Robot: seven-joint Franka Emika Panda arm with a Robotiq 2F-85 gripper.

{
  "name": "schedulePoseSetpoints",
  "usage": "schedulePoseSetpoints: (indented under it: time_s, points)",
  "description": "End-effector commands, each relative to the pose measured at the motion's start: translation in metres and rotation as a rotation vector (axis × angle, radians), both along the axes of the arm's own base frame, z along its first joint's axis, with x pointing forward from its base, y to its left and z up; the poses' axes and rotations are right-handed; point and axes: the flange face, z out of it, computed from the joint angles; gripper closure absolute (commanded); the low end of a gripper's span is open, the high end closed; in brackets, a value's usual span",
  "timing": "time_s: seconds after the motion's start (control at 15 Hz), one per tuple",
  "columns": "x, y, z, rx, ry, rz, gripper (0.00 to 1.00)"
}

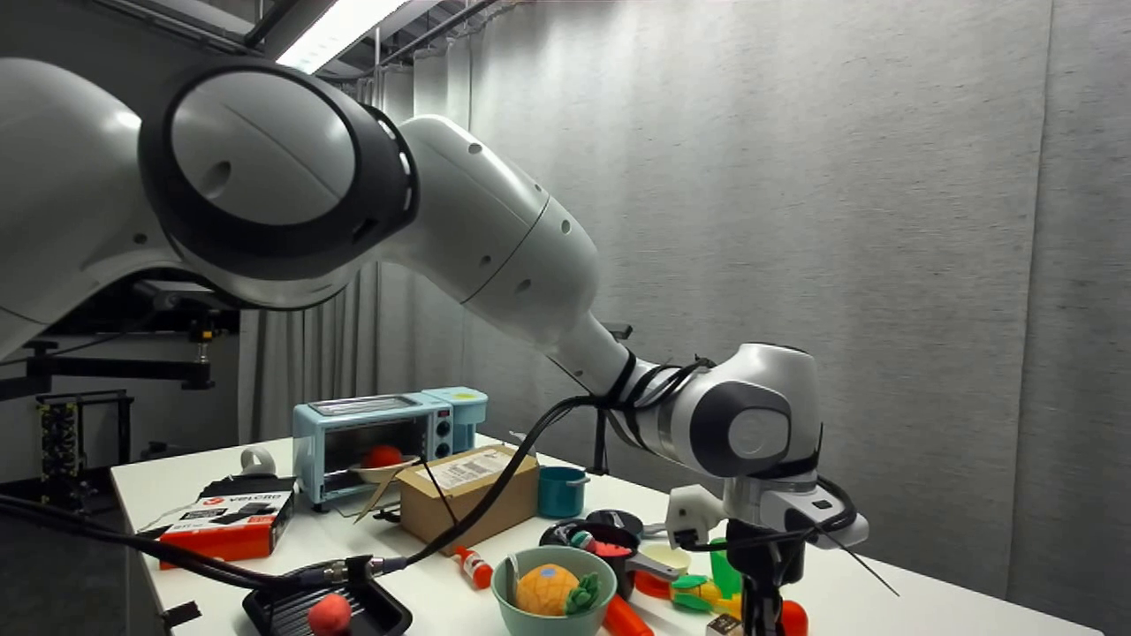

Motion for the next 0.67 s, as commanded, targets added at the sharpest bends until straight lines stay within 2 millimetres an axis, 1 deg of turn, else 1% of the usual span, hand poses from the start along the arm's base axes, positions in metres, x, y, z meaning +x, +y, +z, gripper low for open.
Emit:
schedulePoseSetpoints:
  time_s: [0.0, 0.33, 0.53, 0.6]
  points:
    - [0.0, -0.004, 0.003, 0.001, 0.015, -0.083, 0.98]
    - [-0.013, -0.02, -0.007, 0.017, 0.059, -0.225, 0.98]
    - [-0.015, -0.024, -0.01, 0.035, 0.057, -0.226, 0.98]
    - [-0.015, -0.024, -0.01, 0.034, 0.05, -0.218, 0.65]
